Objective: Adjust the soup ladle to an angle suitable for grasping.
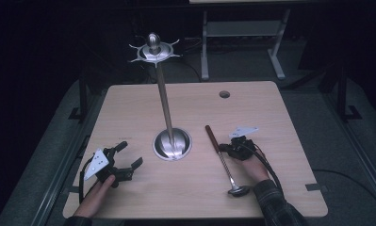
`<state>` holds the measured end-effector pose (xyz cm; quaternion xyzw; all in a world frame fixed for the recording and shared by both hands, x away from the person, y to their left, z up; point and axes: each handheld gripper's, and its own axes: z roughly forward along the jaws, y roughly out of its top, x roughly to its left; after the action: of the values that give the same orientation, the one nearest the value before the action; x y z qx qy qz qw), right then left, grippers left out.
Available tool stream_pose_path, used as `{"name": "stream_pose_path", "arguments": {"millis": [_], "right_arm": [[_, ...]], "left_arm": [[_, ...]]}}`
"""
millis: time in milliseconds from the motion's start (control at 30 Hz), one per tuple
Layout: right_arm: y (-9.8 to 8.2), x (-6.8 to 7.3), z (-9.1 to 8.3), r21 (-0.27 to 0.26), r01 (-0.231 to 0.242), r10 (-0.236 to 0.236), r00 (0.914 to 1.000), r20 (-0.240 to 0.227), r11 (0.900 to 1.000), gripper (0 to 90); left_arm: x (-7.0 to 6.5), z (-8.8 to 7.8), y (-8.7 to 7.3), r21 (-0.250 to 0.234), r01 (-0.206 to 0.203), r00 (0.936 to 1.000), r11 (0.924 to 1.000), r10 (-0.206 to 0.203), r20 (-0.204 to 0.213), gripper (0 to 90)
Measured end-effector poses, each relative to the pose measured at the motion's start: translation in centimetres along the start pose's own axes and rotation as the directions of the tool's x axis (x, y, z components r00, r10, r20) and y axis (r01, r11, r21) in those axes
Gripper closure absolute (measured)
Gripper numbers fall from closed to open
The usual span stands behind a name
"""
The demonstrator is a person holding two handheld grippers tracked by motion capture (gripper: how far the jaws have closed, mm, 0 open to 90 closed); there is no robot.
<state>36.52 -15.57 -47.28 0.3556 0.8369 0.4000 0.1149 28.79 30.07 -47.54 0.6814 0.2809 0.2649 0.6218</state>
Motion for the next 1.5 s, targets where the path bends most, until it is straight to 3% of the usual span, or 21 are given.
{"name": "stream_pose_path", "arguments": {"millis": [600, 833, 933, 1000, 1167, 1500], "right_arm": [[0.4, 1.3, 0.6, -0.001, 0.062, -0.062, 0.9908, -0.12, 0.998, 89.8], [0.6, 1.3, 0.2, 0.005, 0.061, -0.061, 0.9916, -0.114, 0.998, 89.7], [0.7, 1.3, -0.5, 0.023, 0.047, -0.045, 0.9938, -0.102, 0.999, 89.7], [0.9, 1.4, -1.2, 0.062, 0.015, -0.009, 0.9949, -0.101, 0.998, 89.7], [1.3, 2.1, -2.3, 0.158, -0.004, 0.019, 0.9951, -0.097, 0.987, 89.7], [1.3, 4.3, -3.4, 0.315, 0.042, -0.002, 0.9921, -0.126, 0.948, 89.7]], "left_arm": [[0.0, 0.0, 0.0, -0.001, 0.0, 1.0, 1.0, 0.0, 0.0, 9.7], [0.0, 0.0, 0.0, -0.002, 0.002, 1.0, 1.0, -0.002, 0.0, 9.7], [0.0, 0.0, 0.0, -0.003, 0.0, 1.0, 1.0, 0.0, 0.001, 9.7], [0.0, 0.0, 0.0, -0.002, 0.002, 1.0, 1.0, -0.002, 0.001, 9.7], [0.0, 0.0, 0.0, -0.002, 0.0, 1.0, 1.0, 0.0, 0.001, 9.7], [0.0, 0.0, 0.0, 0.002, -0.003, 1.0, 1.0, 0.003, 0.002, 9.7]]}}
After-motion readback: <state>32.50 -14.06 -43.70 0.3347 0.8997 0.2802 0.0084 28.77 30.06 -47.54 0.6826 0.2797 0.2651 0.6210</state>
